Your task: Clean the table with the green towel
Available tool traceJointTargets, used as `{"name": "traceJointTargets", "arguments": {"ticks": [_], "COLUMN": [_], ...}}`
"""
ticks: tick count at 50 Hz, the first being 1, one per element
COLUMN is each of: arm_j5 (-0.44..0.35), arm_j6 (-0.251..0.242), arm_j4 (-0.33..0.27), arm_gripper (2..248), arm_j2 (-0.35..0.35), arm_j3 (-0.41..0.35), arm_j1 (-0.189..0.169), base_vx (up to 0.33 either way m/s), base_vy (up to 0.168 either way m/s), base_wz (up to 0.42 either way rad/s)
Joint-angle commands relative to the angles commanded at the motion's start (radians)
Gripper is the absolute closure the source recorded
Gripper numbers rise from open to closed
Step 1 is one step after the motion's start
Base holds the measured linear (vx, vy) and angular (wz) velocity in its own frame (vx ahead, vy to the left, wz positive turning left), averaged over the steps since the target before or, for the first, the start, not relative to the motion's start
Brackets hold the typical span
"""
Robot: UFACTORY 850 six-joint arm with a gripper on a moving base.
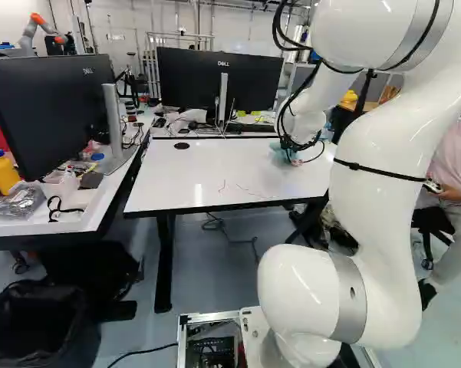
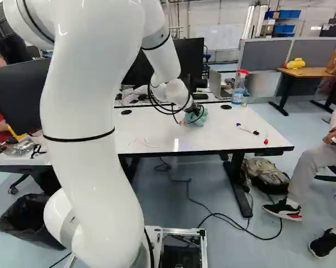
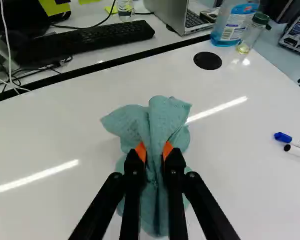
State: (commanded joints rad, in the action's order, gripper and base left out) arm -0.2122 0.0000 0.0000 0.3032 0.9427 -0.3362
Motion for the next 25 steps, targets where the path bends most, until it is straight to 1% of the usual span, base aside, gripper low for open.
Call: {"name": "traceJointTargets", "arguments": {"ticks": [25], "arm_j5": [0.0], "arm_j6": [0.0], "arm_j4": [0.0], "arm_gripper": [195], "arm_j2": [-0.115], "arm_j3": [-0.081], "arm_j1": [0.062], "base_vx": [0.0], "base_vy": [0.0], "base_wz": [0.0]}}
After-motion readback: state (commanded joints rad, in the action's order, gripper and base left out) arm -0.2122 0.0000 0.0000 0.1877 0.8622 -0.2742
